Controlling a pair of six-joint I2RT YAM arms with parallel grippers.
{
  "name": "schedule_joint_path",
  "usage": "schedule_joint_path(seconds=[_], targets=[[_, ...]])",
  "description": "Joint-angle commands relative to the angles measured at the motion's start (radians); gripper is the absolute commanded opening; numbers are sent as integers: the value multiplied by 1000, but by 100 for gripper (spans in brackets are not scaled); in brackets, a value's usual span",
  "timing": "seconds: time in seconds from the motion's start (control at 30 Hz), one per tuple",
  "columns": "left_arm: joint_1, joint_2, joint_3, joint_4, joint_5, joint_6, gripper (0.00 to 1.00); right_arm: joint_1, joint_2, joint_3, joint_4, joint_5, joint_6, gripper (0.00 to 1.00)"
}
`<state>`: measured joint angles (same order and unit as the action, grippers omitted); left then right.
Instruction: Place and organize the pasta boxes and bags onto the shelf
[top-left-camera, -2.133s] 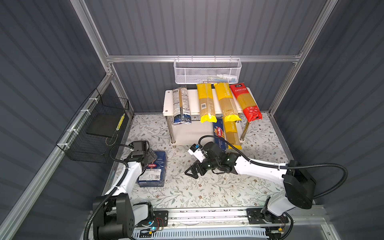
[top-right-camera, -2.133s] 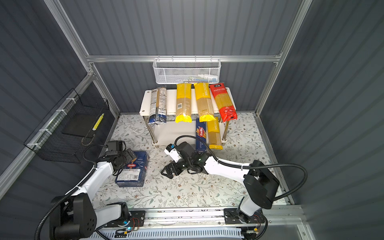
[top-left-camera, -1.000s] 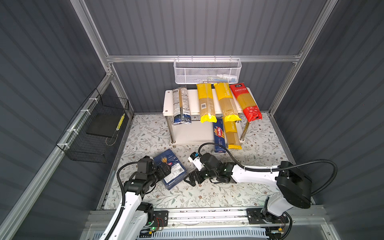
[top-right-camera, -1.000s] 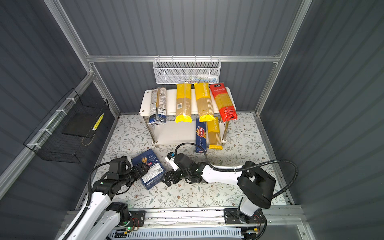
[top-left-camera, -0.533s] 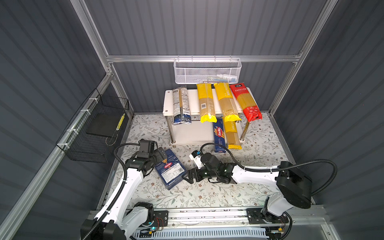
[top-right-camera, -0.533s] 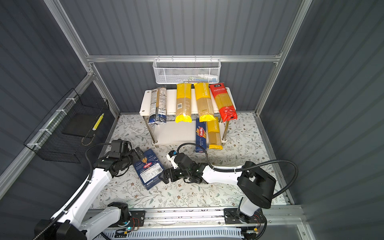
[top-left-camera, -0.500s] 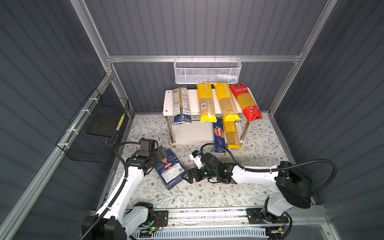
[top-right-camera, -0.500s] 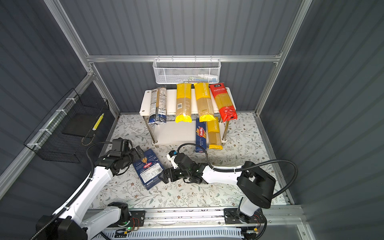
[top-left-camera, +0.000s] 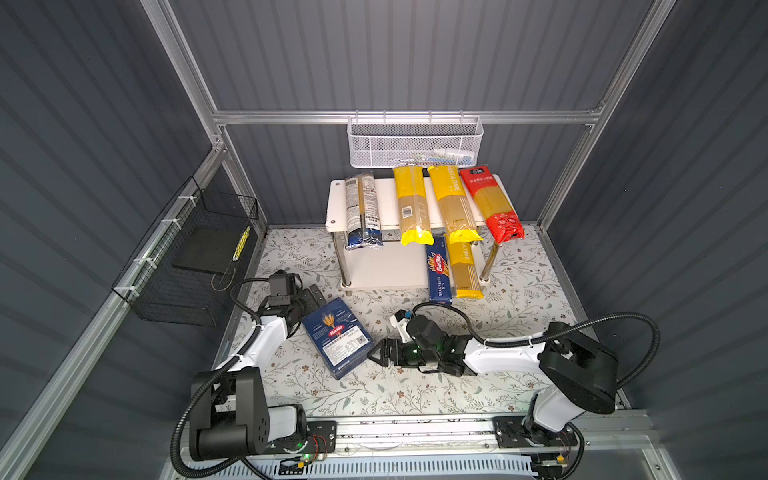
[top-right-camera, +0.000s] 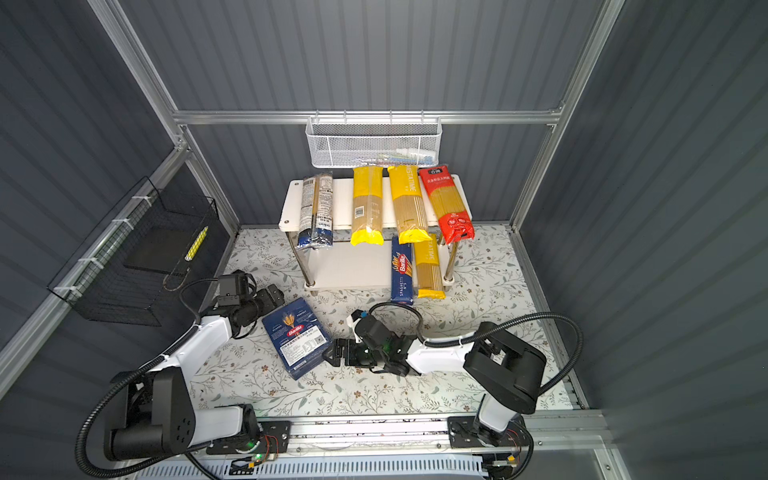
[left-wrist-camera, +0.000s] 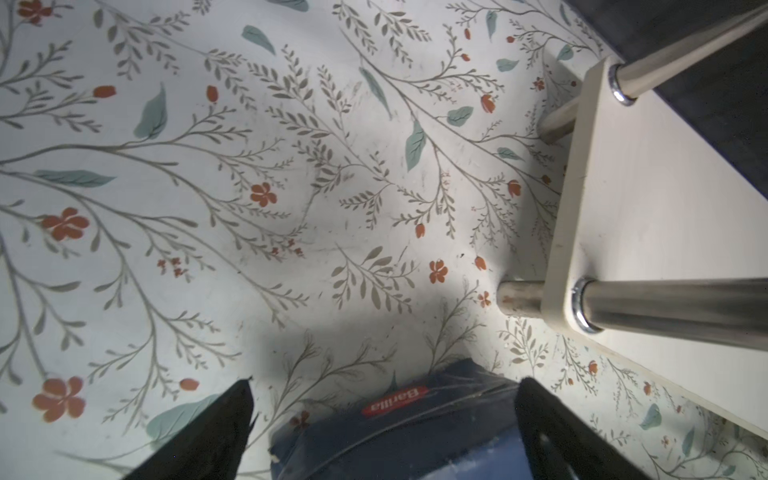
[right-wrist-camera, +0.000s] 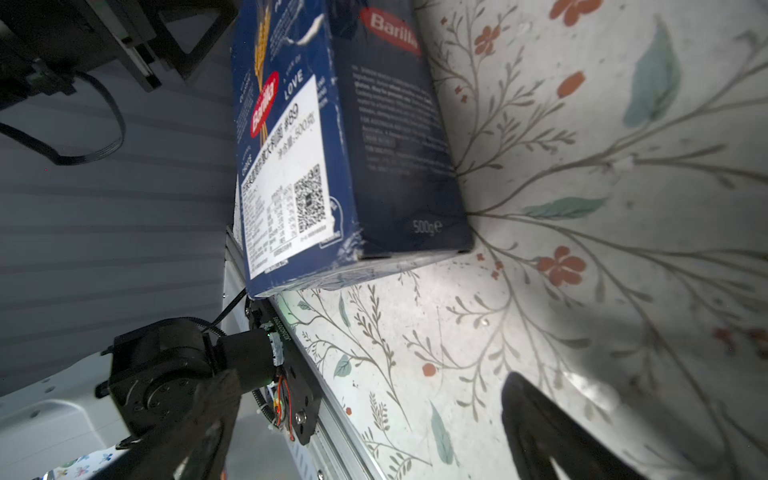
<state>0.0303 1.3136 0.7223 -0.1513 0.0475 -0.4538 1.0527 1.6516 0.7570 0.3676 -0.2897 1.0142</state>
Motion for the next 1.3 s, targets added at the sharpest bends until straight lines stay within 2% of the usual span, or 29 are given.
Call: schedule_joint_path(seconds=[0.0,0.17,0.3,0.5,0.8,1.07,1.17,1.27], targets=[[-4,26,-29,121,65,41,99,6,44,50,13,-36,12,99],[-4,43,-71,171,155,30,99,6,80,84,11,-93,17,99],[-18,20,-144,232,219,-29,99,6,103,105,9,-106,19,99],[-125,35,-165,207,135,-41,99,-7,117,134,4,-116,16,99],[-204,-75,-252,182,182,-141,99,-35,92,128,-7,-66,3,99],[-253,-257,-312,21,169,-192,99,-99,32,164,-192,12,-138,99],[-268,-292,-345,38,175,-217,99,-130,24,173,-248,22,-186,99],[-355,-253,-337,27,109,-222,99,-160,28,178,-265,7,-212,99]])
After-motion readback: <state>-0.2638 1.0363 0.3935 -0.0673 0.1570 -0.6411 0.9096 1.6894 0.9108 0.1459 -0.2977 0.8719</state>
